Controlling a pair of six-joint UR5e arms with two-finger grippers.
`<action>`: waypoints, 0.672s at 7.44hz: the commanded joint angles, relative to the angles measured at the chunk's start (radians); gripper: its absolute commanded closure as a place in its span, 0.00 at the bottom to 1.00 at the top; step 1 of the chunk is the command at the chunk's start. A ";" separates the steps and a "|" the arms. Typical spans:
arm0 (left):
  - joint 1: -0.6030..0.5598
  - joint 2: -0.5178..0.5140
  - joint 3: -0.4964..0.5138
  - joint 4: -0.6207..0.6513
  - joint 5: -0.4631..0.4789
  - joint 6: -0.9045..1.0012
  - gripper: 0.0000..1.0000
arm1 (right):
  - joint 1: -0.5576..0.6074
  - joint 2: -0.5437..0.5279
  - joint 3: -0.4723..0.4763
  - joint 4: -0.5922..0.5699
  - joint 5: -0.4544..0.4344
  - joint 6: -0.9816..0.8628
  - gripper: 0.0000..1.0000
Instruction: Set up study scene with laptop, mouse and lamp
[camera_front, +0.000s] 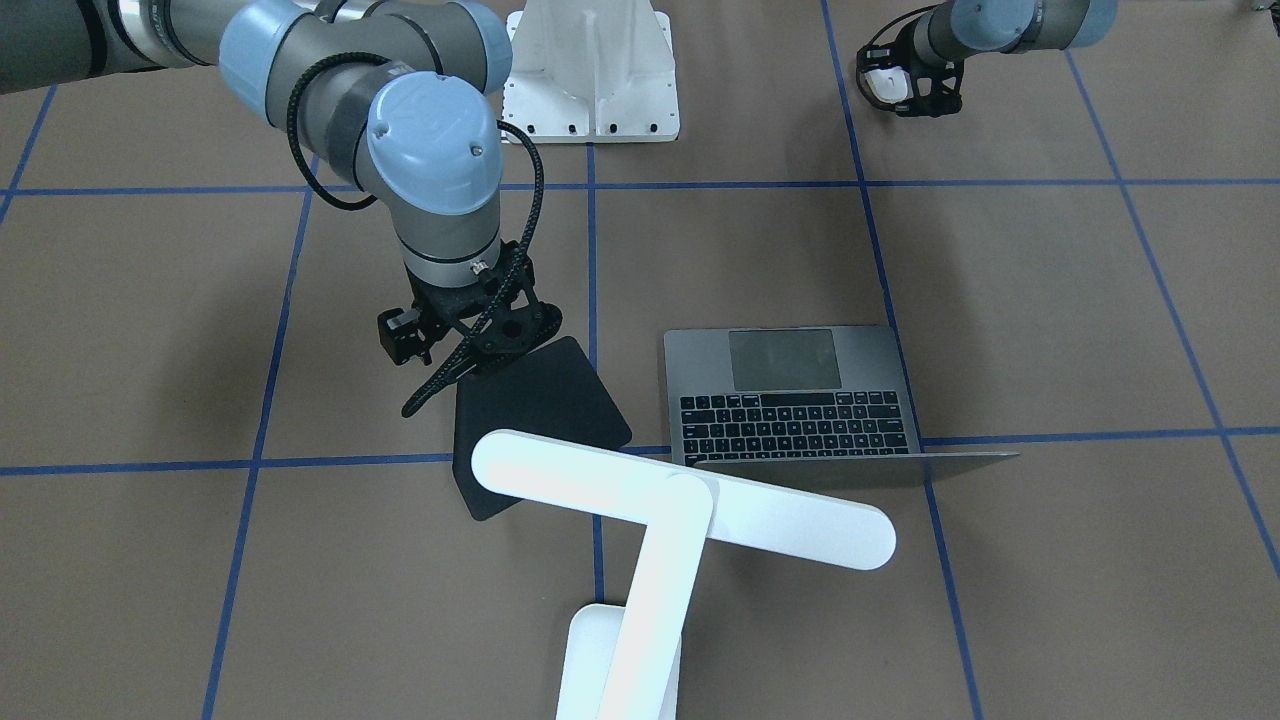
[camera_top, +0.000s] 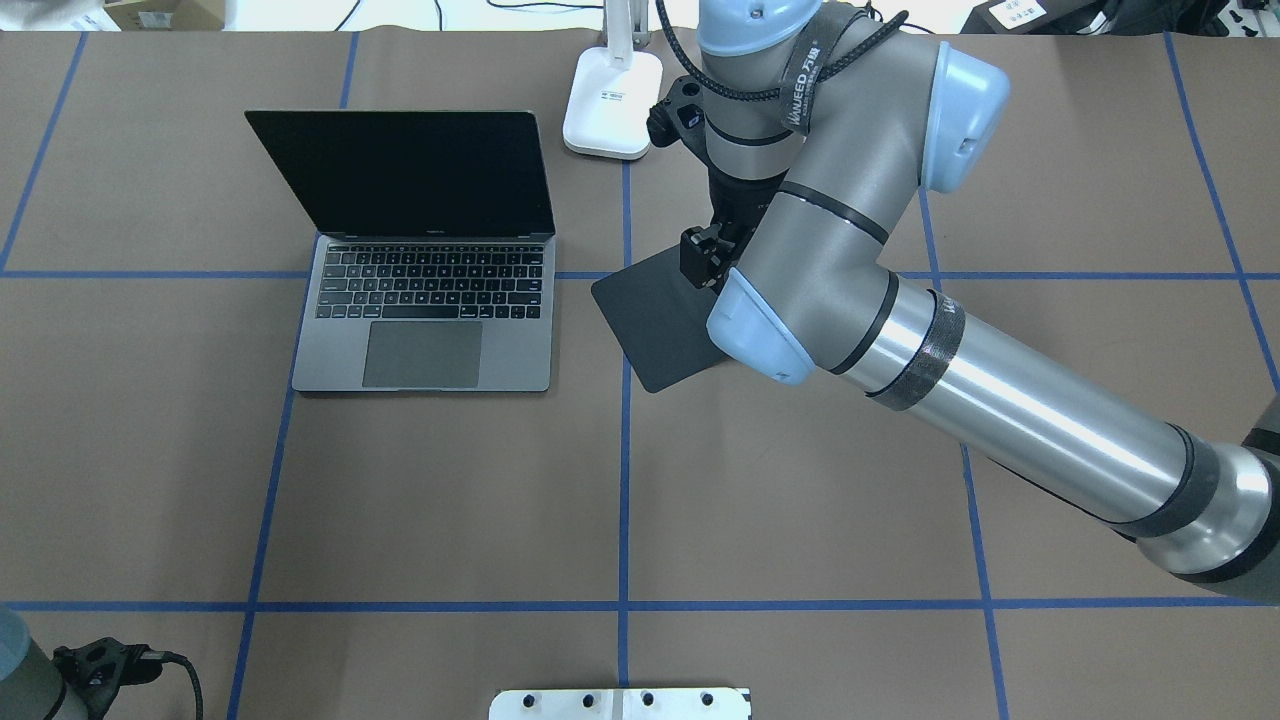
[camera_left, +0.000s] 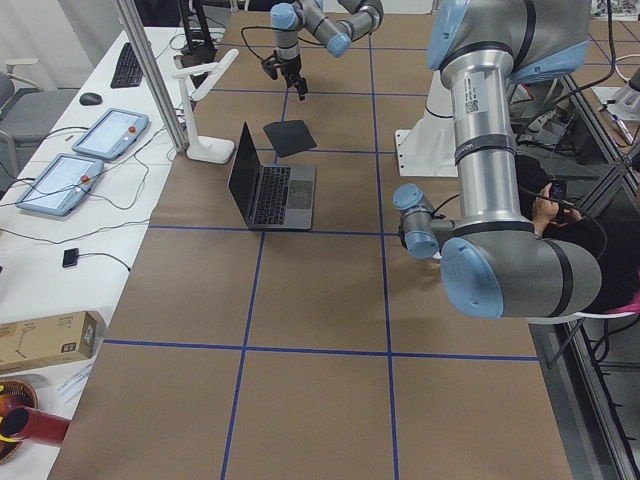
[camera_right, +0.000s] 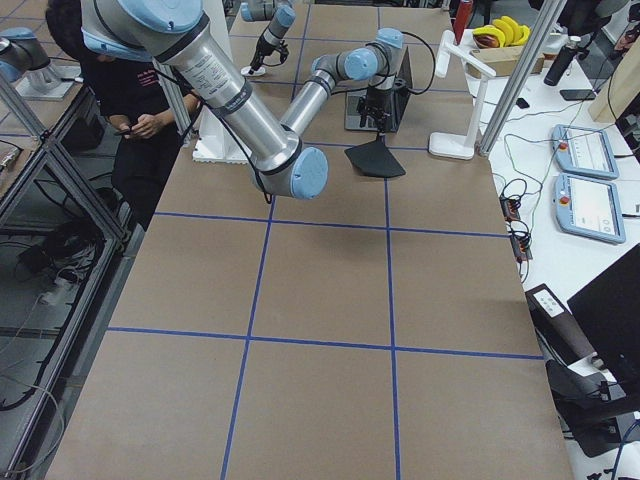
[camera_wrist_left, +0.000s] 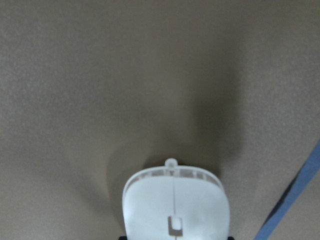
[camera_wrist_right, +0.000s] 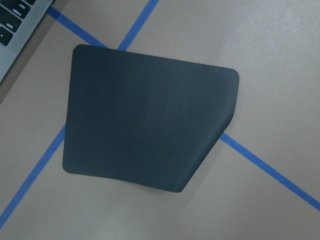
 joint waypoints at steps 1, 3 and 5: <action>-0.012 0.001 -0.026 0.002 -0.003 -0.004 0.35 | -0.001 -0.002 0.000 0.000 0.000 0.000 0.00; -0.032 0.005 -0.069 0.003 -0.003 -0.007 0.35 | -0.001 -0.005 0.000 0.000 0.002 0.000 0.00; -0.114 0.005 -0.102 0.002 -0.010 0.003 0.35 | 0.001 -0.048 0.053 0.000 0.002 0.000 0.00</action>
